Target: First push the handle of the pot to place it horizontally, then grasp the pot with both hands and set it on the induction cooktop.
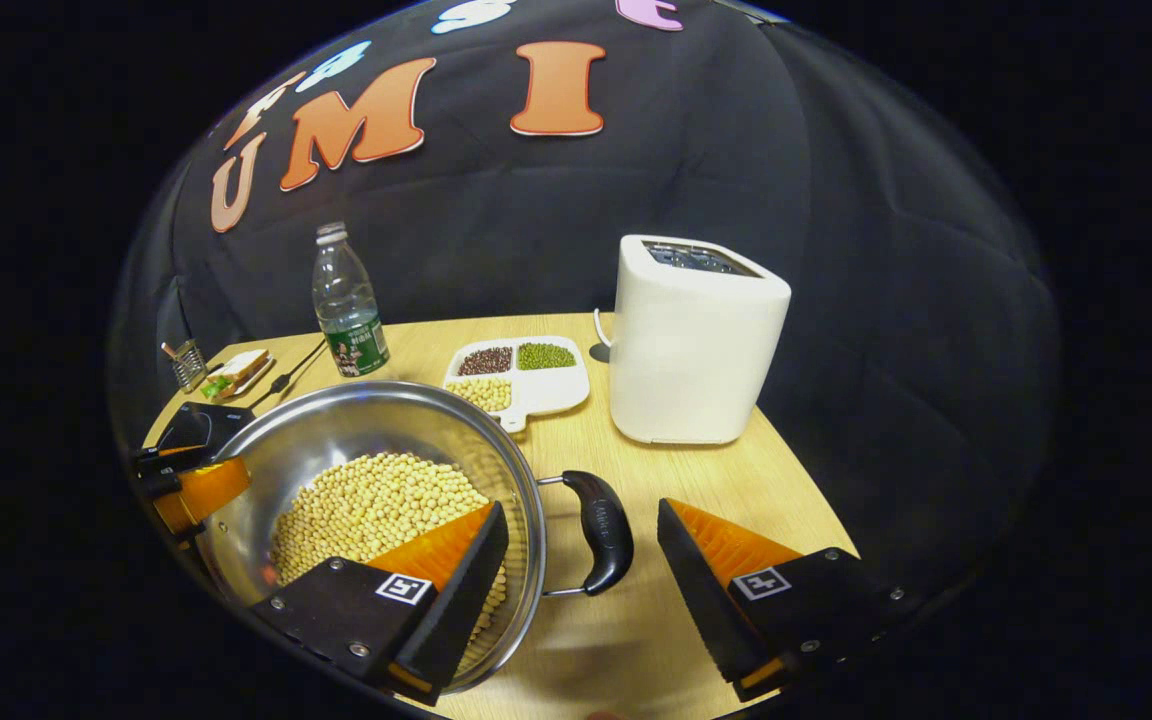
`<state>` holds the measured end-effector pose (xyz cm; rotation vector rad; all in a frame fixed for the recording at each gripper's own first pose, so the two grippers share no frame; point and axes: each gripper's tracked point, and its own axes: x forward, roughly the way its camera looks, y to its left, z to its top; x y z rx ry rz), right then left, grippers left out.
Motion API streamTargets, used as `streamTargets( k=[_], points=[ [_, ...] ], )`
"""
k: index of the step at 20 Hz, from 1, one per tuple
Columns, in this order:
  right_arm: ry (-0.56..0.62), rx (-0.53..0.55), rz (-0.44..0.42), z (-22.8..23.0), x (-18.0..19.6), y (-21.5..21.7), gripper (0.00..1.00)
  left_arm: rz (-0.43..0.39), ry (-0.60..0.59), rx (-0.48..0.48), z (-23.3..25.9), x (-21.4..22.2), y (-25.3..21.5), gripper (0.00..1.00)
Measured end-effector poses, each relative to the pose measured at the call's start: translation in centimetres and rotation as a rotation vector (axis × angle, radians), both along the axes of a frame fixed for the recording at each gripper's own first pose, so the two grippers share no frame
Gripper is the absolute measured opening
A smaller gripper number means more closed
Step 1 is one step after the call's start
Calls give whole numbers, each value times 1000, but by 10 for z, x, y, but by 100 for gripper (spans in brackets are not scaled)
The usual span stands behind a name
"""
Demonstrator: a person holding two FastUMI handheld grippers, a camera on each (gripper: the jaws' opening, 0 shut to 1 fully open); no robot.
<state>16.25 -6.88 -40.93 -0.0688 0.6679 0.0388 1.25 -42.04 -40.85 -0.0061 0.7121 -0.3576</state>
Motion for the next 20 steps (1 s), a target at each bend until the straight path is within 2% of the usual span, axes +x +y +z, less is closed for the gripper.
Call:
streamTargets(
  k=[3, 5, 6, 7, 8, 9, 11, 12, 13, 15, 17, 18, 20],
  points=[
    [68, 48, 1, -20, 0, 10, 94, -3, 45, 18, -16, -1, -1, 99],
    [105, 87, -11, -31, 0, 15, 91, -12, 38, 16, -15, 3, -4, 94],
    [116, 90, -26, -34, 0, 14, 87, -9, 47, 31, -17, 3, -1, 98],
    [119, 100, -33, -36, 1, 14, 77, -4, 55, 47, -19, 4, 4, 96],
    [126, 119, -36, -35, 0, 15, 73, -1, 67, 44, -20, 5, 3, 94],
    [142, 148, -41, -35, -3, 15, 69, 2, 76, 36, -21, 7, 1, 86],
    [171, 205, -52, -36, -9, 16, 59, -16, 110, 48, -27, 4, -1, 83],
    [166, 209, -58, -36, -9, 14, 57, -16, 126, 81, -34, 4, 4, 83],
    [160, 215, -63, -36, -10, 14, 52, -20, 121, 72, -28, 0, 6, 82],
    [160, 224, -82, -35, -13, 13, 49, -15, 149, 66, -36, 3, -1, 72],
    [160, 242, -112, -32, -19, 12, 47, -3, 180, 52, -36, -2, 0, 74],
    [155, 253, -129, -29, -22, 11, 46, 1, 202, 45, -31, -10, -2, 67],
    [147, 269, -177, -21, -26, 10, 31, 2, 217, 30, -23, -19, -6, 66]
  ],
)
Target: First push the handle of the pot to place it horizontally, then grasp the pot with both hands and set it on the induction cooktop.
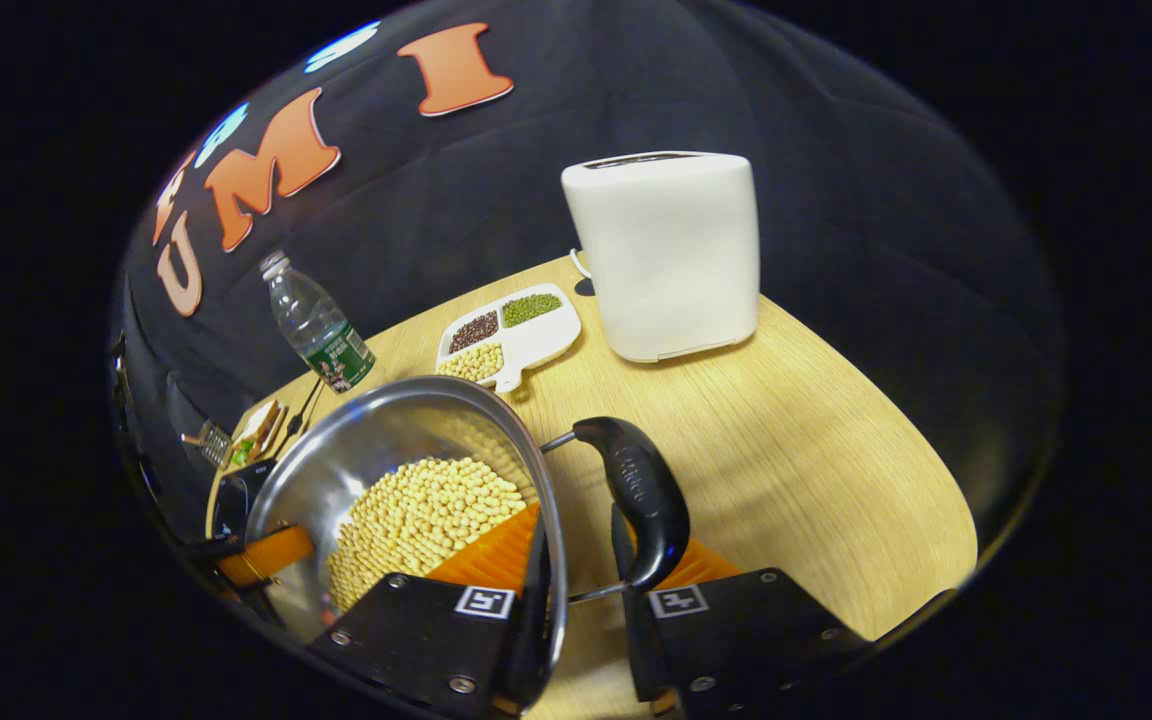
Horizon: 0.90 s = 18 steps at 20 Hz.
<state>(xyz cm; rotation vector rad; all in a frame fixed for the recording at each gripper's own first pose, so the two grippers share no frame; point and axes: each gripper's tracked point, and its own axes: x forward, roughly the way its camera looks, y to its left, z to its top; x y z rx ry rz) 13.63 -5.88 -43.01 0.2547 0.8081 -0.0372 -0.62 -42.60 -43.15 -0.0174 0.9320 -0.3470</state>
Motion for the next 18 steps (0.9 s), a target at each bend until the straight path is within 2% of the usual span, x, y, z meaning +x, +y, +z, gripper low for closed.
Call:
streamTargets(
  k=[1, 2, 3, 4, 5, 9, 10, 11, 16, 17, 18],
  points=[
    [-9, -25, 4, 6, -3, -1, 22, 2, -12, -10, 7, 0, 0, 69],
    [-15, -34, 6, 9, -8, 0, 21, -4, -32, -9, 15, 1, 0, 69],
    [-19, -34, 6, 15, -11, 3, 21, -6, -50, -17, 25, 2, 2, 66],
    [-28, -29, 2, 24, -15, 4, 22, -8, -58, -23, 33, -1, 5, 72],
    [-45, -31, 4, 32, -18, 4, 22, -7, -64, -31, 41, -2, 8, 65],
    [-79, -36, 24, 62, -28, 23, 21, 10, -93, -56, 68, -4, 31, 68],
    [-86, -38, 30, 67, -30, 28, 26, 15, -102, -60, 73, -2, 37, 68],
    [-95, -37, 37, 73, -30, 34, 21, 21, -112, -64, 80, -1, 45, 65],
    [-139, -38, 82, 107, -40, 72, 21, 59, -165, -85, 113, 3, 88, 68],
    [-146, -40, 94, 112, -40, 84, 21, 70, -171, -90, 117, 3, 98, 65],
    [-154, -41, 105, 117, -42, 95, 21, 82, -174, -95, 120, 4, 109, 68]
  ],
)
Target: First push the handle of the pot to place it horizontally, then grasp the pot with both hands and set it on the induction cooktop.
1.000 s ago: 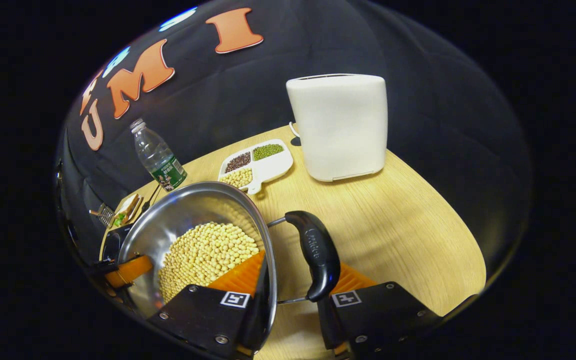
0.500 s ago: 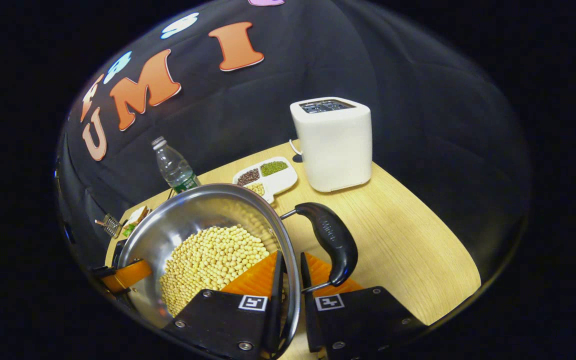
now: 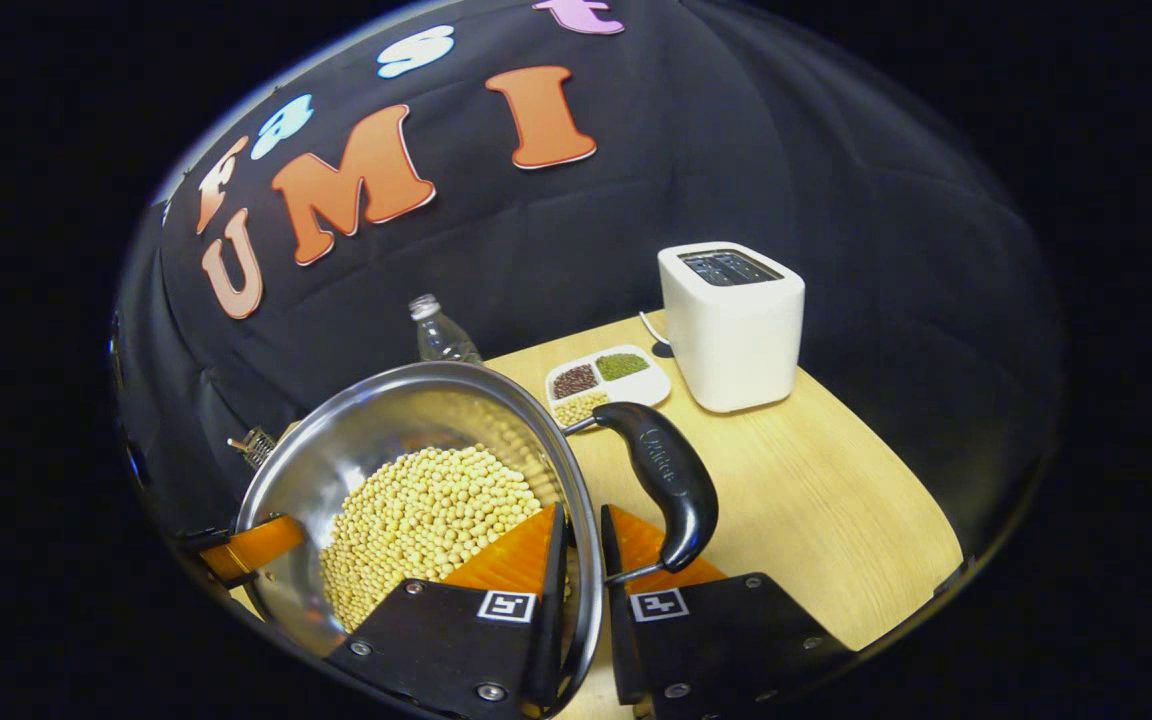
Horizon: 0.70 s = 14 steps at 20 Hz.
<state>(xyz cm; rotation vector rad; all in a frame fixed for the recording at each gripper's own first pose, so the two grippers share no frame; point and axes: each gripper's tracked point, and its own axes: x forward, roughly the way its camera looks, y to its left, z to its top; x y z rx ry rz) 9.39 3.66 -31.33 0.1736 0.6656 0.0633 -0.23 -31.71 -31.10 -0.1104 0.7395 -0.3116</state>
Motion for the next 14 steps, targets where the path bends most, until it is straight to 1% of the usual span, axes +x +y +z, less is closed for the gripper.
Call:
streamTargets(
  k=[1, 2, 5, 6, 7, 8, 14],
  points=[
    [-7, 6, 10, 6, -1, 10, 21, 12, -4, -7, 4, 1, 12, 68],
    [-14, 12, 21, 11, -1, 21, 20, 22, -7, -11, 6, 2, 23, 70],
    [-10, 10, 57, 13, -8, 54, 21, 51, -20, -3, 12, 5, 58, 70],
    [-7, 12, 68, 13, -10, 66, 21, 61, -25, 2, 14, 6, 70, 68],
    [-4, 18, 78, 13, -11, 78, 20, 72, -26, 4, 15, 7, 83, 70],
    [0, 23, 88, 11, -14, 90, 20, 82, -25, 6, 14, 6, 95, 68],
    [40, 32, 151, -8, -26, 155, 20, 130, 11, 20, -5, 9, 159, 68]
  ],
)
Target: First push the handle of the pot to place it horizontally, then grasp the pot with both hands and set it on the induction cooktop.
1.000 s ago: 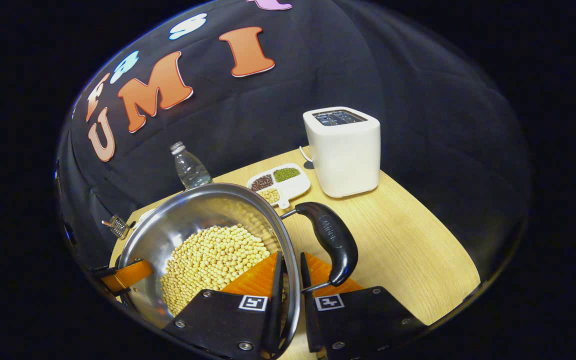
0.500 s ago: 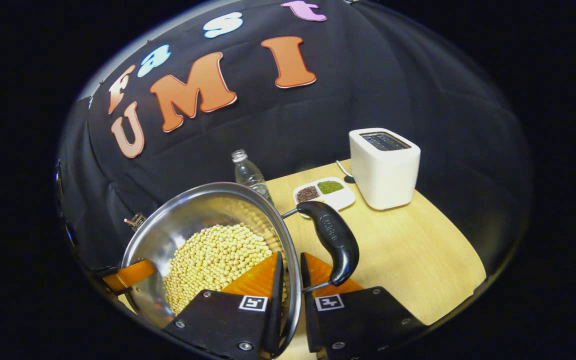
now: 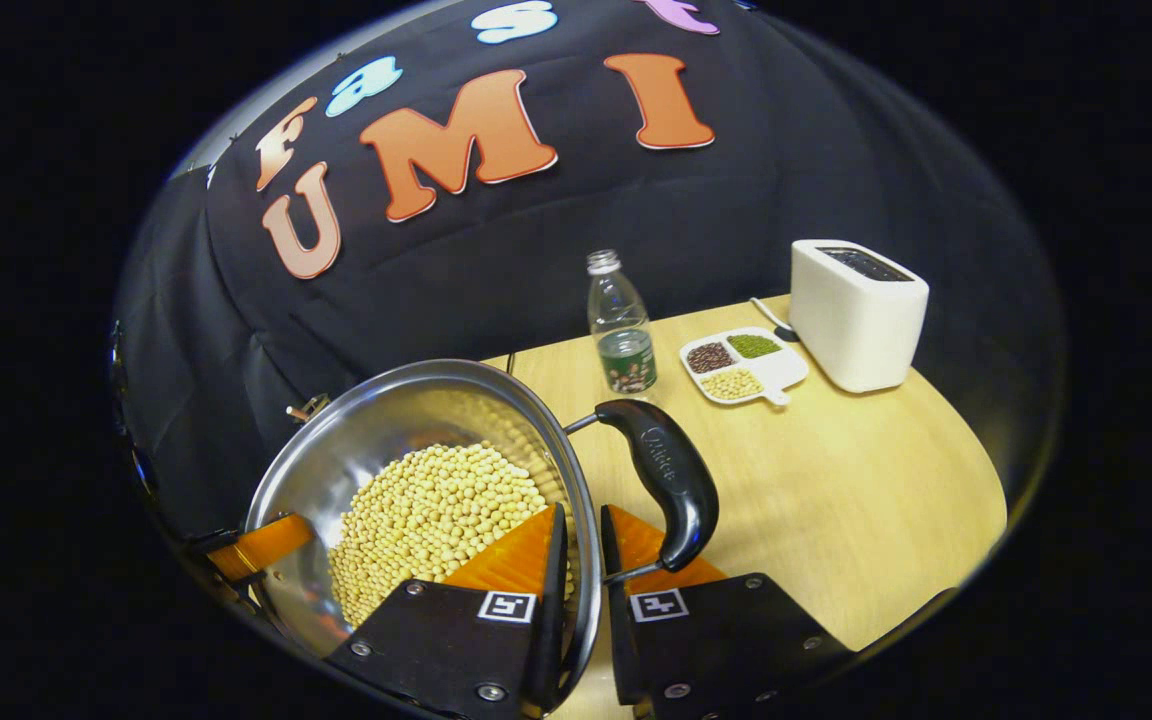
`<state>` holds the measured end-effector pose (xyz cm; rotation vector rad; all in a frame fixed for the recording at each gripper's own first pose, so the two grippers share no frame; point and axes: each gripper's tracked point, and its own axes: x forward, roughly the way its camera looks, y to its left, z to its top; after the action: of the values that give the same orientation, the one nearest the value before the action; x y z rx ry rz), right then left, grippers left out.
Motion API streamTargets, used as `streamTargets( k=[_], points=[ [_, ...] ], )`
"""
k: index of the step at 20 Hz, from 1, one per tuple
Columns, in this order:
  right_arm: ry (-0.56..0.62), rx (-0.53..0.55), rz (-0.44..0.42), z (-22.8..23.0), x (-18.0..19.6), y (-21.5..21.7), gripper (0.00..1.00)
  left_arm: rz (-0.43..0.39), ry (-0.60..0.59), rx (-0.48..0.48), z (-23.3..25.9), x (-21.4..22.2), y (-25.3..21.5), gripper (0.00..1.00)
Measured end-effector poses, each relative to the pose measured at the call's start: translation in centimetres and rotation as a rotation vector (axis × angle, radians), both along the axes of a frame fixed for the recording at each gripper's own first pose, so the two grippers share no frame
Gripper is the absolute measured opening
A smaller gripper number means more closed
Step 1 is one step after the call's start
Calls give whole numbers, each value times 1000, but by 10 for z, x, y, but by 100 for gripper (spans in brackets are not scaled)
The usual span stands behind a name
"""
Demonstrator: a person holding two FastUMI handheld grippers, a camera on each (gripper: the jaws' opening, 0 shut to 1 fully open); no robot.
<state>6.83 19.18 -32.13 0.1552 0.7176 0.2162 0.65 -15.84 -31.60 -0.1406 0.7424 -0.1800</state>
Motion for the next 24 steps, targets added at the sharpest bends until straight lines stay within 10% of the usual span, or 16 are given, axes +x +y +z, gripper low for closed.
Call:
streamTargets(
  k=[24],
  points=[
    [101, -44, 70, -65, -24, 81, 29, -8, 71, 44, -49, 19, 70, 68]
  ],
)
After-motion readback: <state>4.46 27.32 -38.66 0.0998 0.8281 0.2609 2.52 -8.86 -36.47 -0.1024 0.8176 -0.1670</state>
